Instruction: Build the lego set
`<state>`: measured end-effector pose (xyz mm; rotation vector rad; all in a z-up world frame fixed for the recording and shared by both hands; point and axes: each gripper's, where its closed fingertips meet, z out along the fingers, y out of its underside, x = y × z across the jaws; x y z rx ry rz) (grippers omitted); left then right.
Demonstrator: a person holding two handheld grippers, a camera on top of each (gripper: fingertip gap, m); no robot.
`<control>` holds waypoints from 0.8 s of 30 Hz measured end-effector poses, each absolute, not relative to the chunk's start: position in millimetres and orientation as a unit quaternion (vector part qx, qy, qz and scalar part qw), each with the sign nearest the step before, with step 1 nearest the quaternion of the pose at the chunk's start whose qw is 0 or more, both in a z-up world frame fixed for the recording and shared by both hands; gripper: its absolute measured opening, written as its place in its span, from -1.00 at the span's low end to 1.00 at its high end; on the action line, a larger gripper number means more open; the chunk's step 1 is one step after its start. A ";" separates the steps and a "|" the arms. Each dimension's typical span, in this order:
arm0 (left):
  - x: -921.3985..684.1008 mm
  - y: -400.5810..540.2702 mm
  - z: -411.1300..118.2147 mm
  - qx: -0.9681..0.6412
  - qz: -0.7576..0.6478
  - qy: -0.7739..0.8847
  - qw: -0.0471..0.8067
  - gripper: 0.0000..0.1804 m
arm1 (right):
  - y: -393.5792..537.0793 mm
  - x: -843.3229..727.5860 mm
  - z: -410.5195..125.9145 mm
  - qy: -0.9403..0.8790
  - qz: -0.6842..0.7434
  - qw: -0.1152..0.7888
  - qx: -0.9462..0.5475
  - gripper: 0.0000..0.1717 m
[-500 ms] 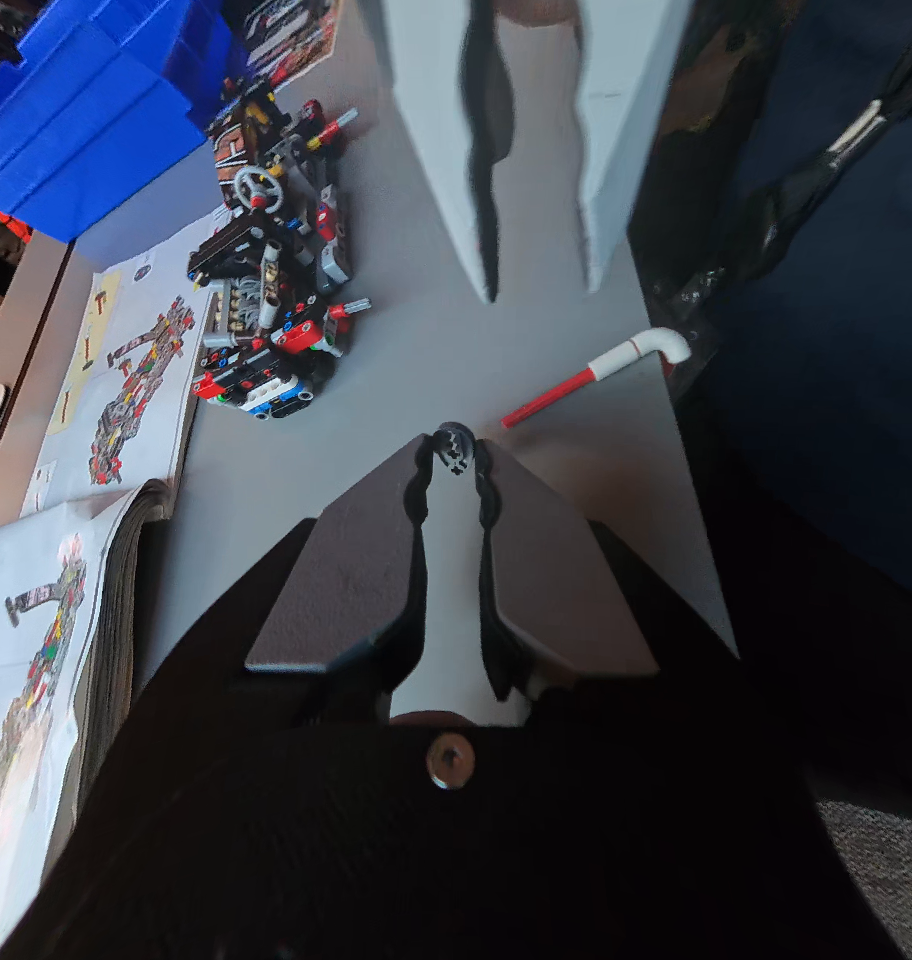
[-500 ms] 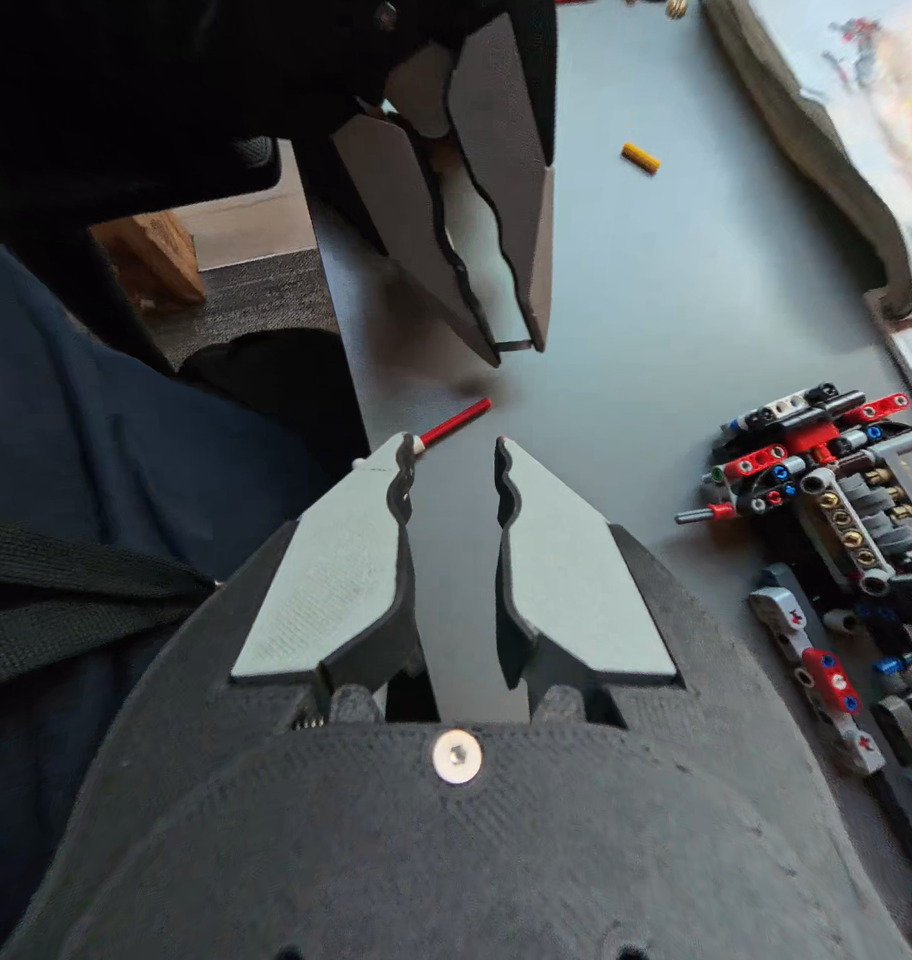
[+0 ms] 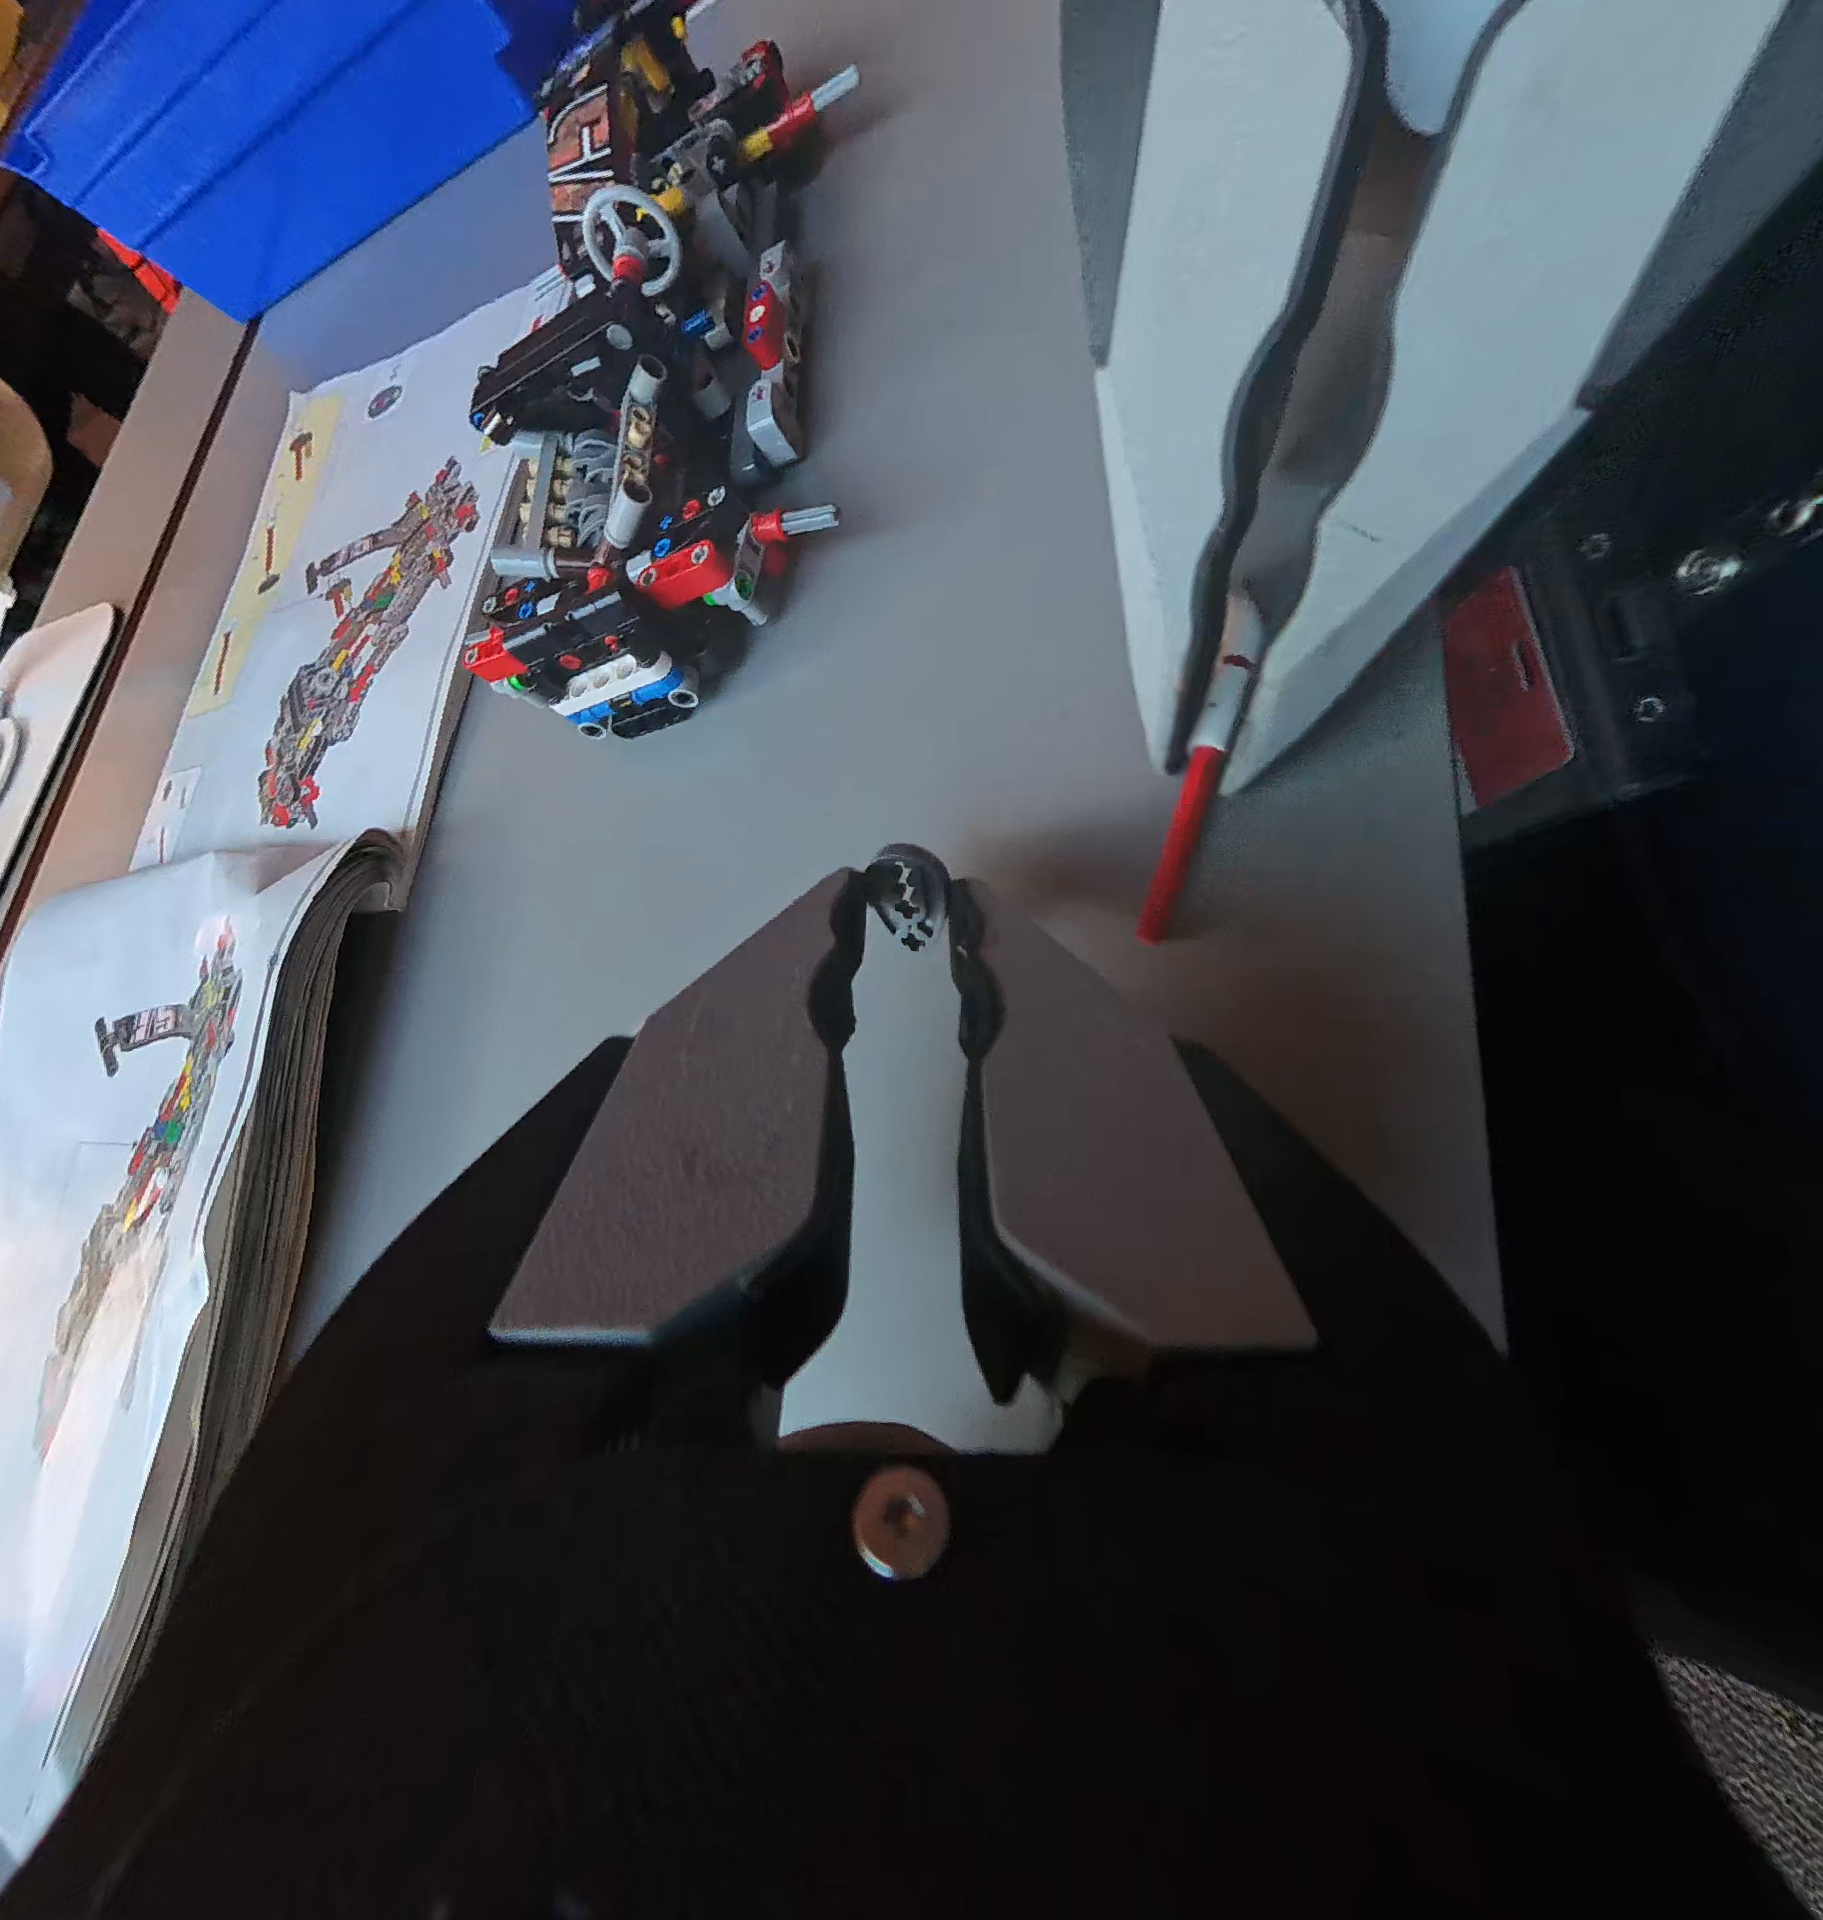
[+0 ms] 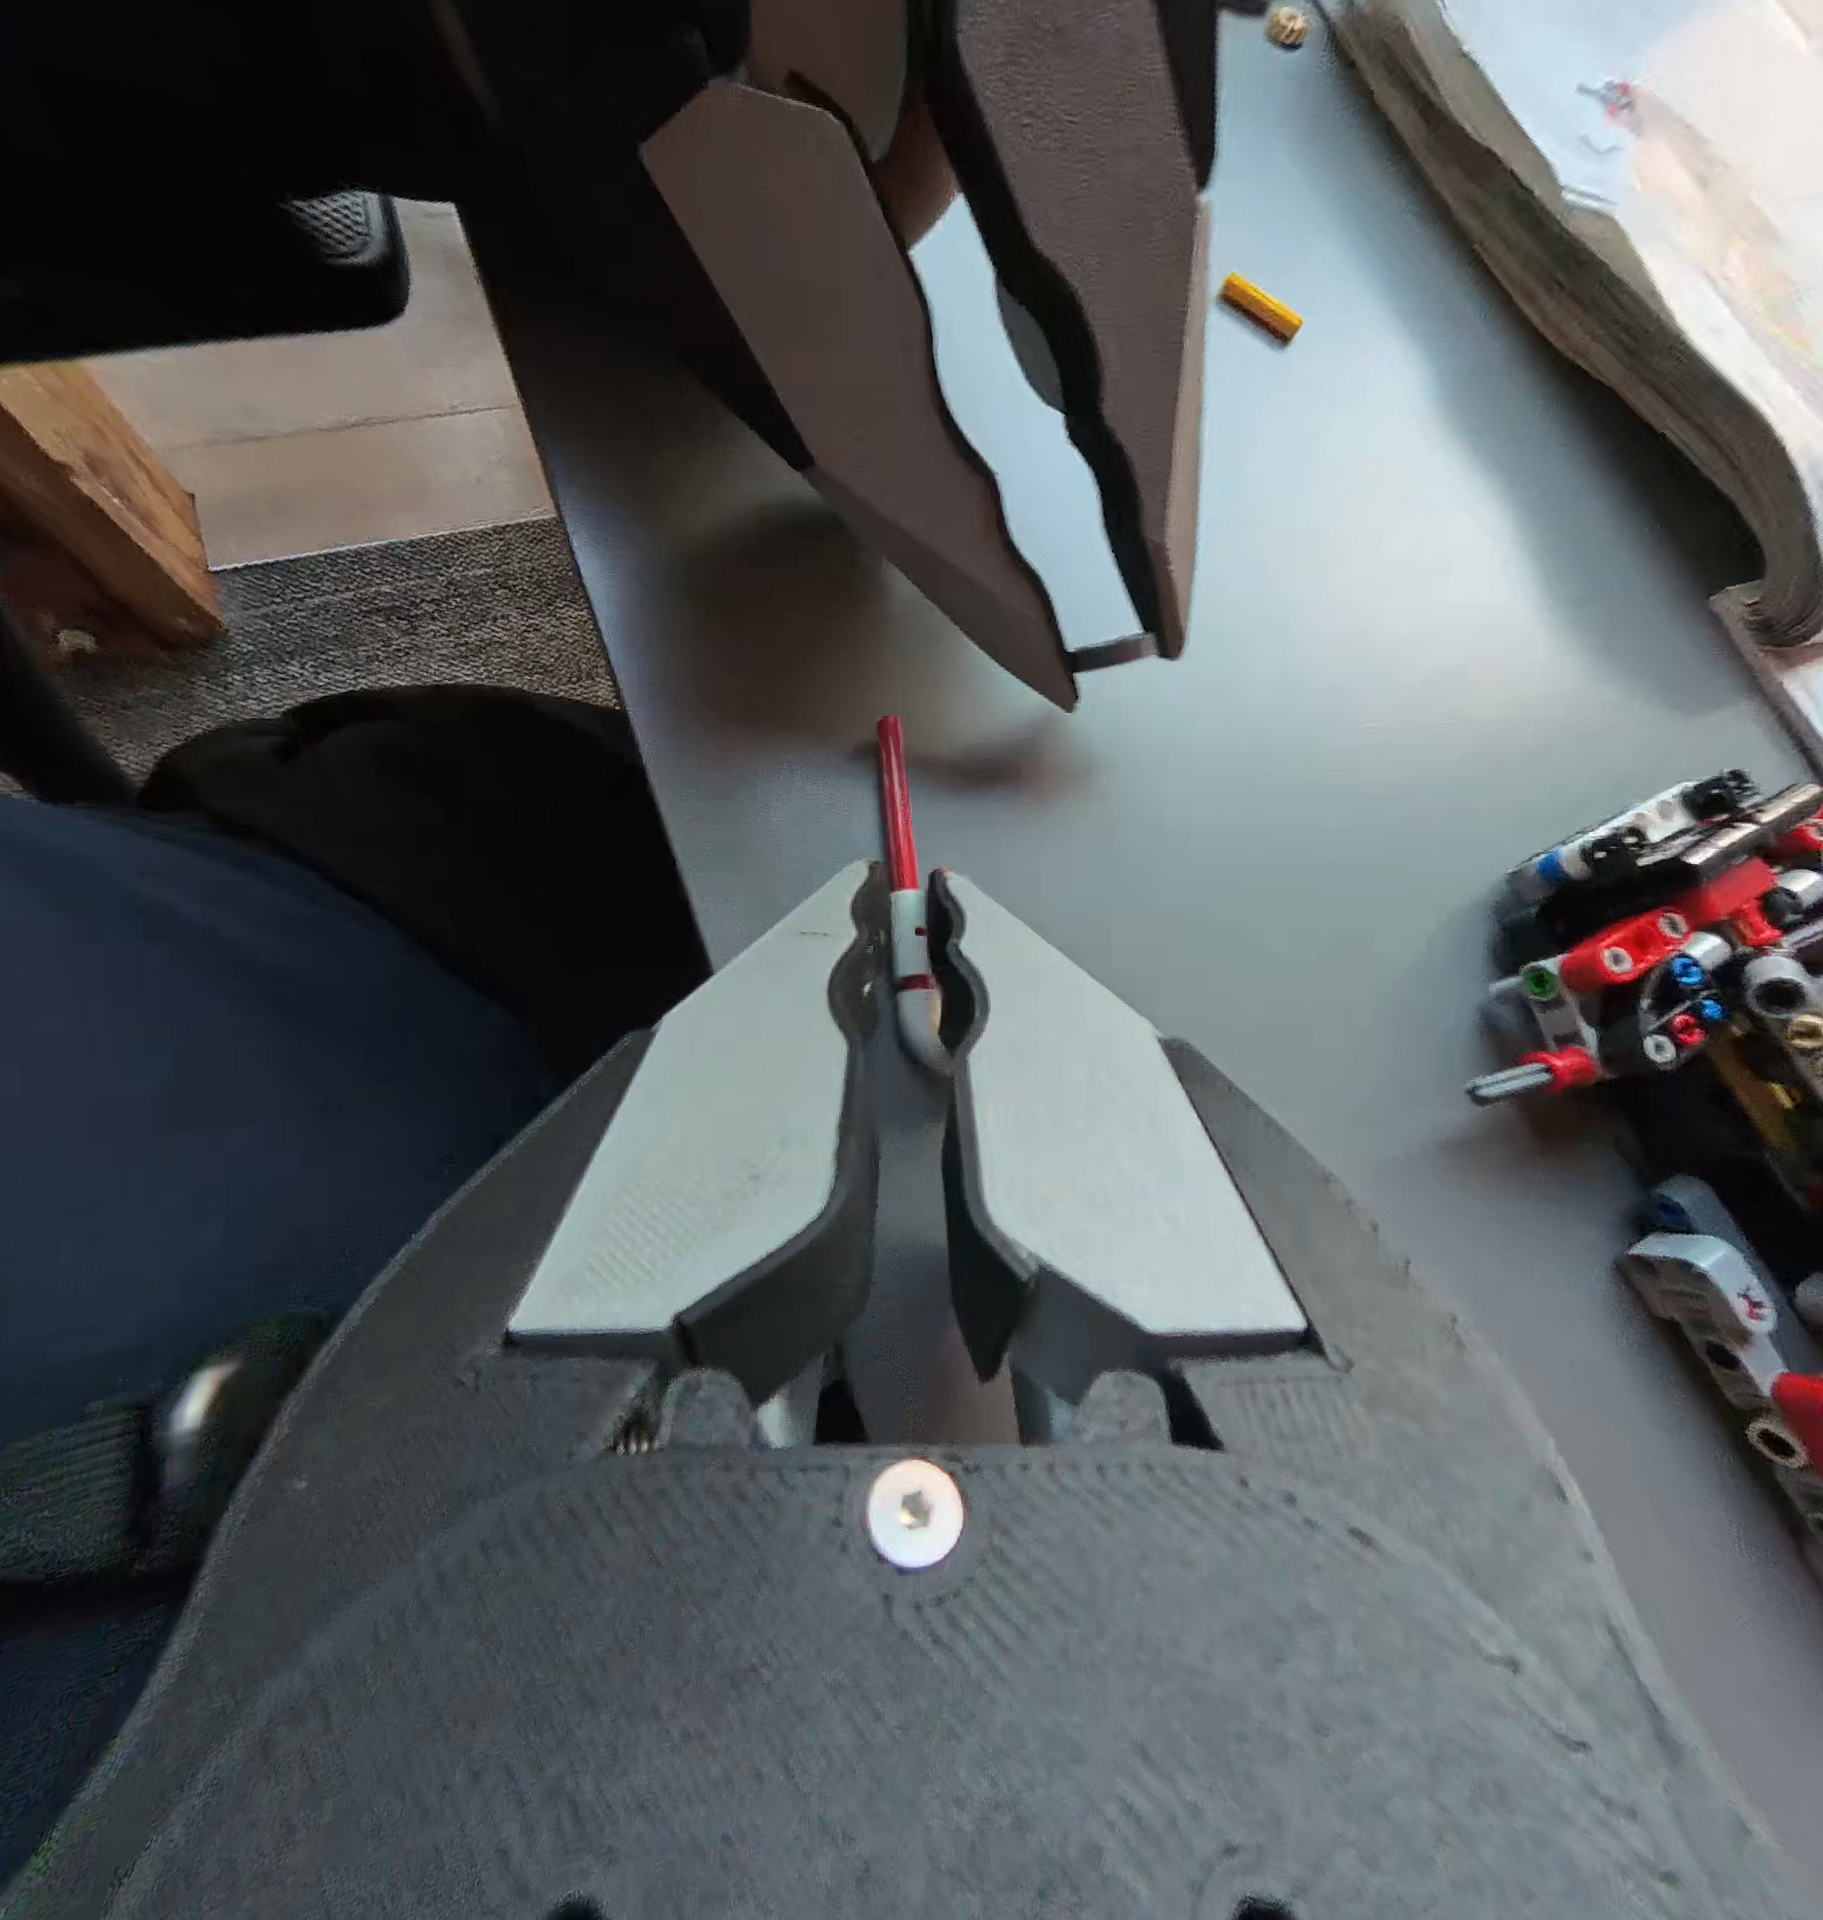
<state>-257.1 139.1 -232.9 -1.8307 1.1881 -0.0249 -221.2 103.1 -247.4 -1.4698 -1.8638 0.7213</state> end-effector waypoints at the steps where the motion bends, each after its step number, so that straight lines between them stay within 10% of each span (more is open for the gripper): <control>1: -258.0 138.6 -233.5 -0.745 -0.007 0.483 0.460 -0.85 | 106.7 -220.9 -247.3 -0.709 0.278 0.322 -0.562 -0.94; 24: -248.4 139.1 -210.1 -0.667 -0.005 0.514 0.538 -0.84 | 150.6 -218.7 -197.1 -0.616 0.577 0.079 -0.531 -0.96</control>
